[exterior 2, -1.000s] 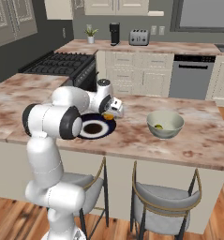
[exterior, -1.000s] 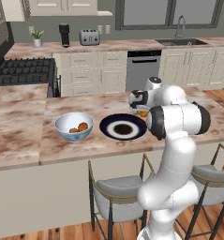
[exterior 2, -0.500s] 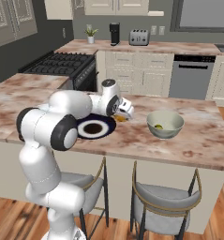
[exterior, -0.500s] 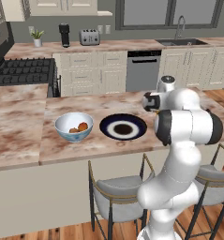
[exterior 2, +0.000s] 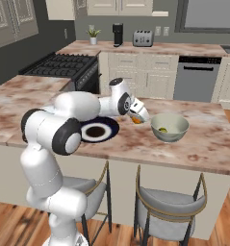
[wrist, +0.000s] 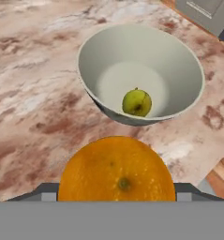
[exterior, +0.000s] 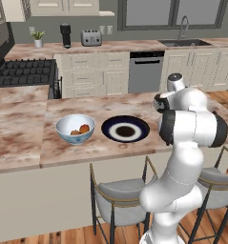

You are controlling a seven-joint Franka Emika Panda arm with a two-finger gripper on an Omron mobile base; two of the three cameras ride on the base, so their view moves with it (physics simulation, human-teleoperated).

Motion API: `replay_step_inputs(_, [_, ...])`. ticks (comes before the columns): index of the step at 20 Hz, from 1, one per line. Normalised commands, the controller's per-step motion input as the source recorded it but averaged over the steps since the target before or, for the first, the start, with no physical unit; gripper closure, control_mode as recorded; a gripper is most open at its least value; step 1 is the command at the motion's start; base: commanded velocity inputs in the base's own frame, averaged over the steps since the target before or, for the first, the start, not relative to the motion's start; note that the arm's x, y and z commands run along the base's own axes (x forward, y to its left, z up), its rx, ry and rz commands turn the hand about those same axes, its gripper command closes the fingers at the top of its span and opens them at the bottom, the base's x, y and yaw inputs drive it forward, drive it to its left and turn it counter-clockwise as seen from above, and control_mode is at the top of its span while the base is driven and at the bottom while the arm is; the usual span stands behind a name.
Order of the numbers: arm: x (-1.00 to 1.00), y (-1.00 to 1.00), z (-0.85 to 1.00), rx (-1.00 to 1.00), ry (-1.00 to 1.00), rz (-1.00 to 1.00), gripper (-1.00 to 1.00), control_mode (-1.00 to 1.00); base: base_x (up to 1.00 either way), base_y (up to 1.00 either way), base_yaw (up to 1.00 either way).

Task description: Take the fruits from the plate on the dining counter and place two fruits in each bowl.

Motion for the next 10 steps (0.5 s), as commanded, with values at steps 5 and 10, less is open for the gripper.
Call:
replay_step_inputs(5, [0.0, -0.85, 0.03, 0.01, 0.0, -0.09, 1.0, -1.0, 0.0, 0.0, 0.0])
replay_step_inputs(10, [0.17, -0.7, -0.33, 0.04, -0.01, -0.03, 1.0, -1.0, 0.0, 0.0, 0.0])
